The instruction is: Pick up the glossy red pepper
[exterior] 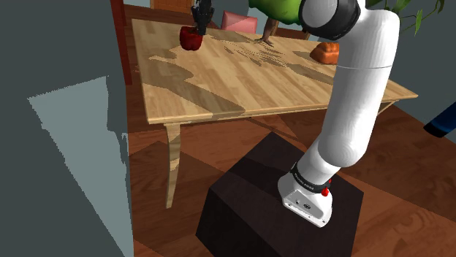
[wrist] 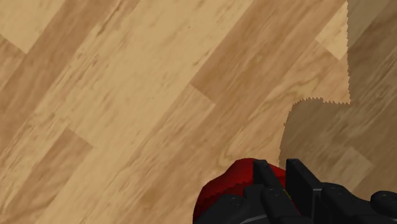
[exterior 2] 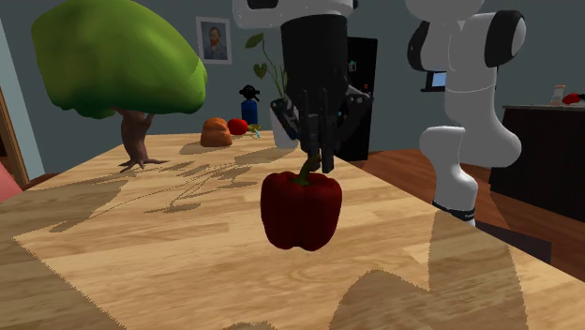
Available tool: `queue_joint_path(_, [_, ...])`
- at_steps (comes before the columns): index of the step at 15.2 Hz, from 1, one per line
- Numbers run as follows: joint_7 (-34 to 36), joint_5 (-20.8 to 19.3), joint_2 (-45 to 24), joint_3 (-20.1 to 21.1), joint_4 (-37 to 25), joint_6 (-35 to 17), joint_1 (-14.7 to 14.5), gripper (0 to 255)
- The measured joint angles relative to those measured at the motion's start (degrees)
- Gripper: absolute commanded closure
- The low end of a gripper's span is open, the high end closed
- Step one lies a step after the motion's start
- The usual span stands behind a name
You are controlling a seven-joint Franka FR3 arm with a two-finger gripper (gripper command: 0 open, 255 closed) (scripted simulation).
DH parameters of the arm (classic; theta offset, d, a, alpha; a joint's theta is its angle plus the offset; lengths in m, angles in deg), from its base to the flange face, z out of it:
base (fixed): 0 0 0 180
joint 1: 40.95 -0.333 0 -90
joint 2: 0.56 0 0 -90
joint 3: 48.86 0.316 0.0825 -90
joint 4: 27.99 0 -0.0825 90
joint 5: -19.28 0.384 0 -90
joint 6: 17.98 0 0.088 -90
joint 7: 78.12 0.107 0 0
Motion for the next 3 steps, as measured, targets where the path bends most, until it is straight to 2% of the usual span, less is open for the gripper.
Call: queue_joint_path(3, [0.1,0.0,-0.6,0.0,-3.0,2.4,0.0,255])
